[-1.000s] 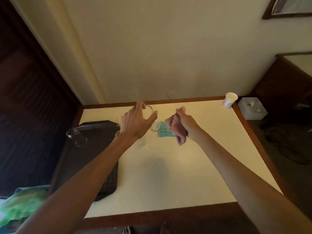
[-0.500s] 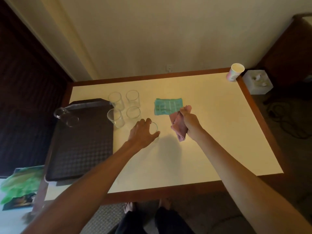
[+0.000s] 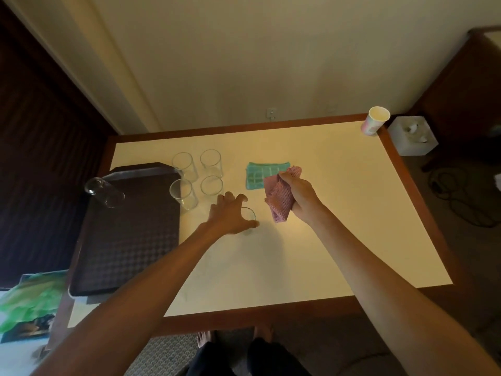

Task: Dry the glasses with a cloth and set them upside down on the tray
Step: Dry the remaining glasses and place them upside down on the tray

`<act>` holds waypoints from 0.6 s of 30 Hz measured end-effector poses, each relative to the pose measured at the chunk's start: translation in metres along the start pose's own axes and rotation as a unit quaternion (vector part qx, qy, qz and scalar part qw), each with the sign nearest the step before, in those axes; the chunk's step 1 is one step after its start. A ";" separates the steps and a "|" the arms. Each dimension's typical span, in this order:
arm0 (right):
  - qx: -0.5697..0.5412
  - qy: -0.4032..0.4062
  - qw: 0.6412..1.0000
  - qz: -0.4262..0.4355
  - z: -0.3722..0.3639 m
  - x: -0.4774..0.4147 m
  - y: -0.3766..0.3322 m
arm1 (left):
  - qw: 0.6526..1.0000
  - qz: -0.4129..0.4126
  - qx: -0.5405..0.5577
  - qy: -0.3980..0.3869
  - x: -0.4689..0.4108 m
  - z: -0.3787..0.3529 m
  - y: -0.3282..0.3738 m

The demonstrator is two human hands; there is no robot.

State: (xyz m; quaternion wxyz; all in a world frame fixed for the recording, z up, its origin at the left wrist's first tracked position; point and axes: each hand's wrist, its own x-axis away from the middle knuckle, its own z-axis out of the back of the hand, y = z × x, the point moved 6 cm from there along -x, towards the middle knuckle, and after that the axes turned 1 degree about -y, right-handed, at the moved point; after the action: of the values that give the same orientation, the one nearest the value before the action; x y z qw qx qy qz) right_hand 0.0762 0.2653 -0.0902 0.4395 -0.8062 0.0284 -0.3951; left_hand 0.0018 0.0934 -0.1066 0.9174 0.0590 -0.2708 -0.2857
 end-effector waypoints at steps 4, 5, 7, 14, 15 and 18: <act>-0.036 -0.048 0.998 0.035 -0.027 0.004 -0.025 | 0.966 -0.015 0.256 0.014 -0.008 0.054 -0.001; -0.044 -0.061 0.996 0.044 -0.035 0.006 -0.034 | 0.942 -0.010 0.336 -0.001 -0.007 0.067 -0.002; -0.069 -0.085 0.992 0.054 -0.050 0.013 -0.050 | 0.890 -0.007 0.452 -0.056 0.001 0.084 0.001; -0.169 -0.152 0.967 0.116 -0.085 0.025 -0.101 | 0.836 -0.055 0.538 -0.092 0.013 0.124 0.007; -0.169 -0.162 0.964 0.125 -0.089 0.026 -0.108 | 0.836 -0.062 0.540 -0.074 0.014 0.135 0.007; -0.135 -0.197 0.959 0.151 -0.099 0.028 -0.124 | 0.841 -0.070 0.534 -0.045 0.015 0.161 0.006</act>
State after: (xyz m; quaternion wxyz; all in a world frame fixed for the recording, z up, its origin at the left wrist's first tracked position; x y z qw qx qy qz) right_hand -0.0074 0.2621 0.0479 0.3779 -0.9063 0.1153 -0.1500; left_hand -0.0703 0.0973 0.0380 0.7081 0.5459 -0.4175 -0.1622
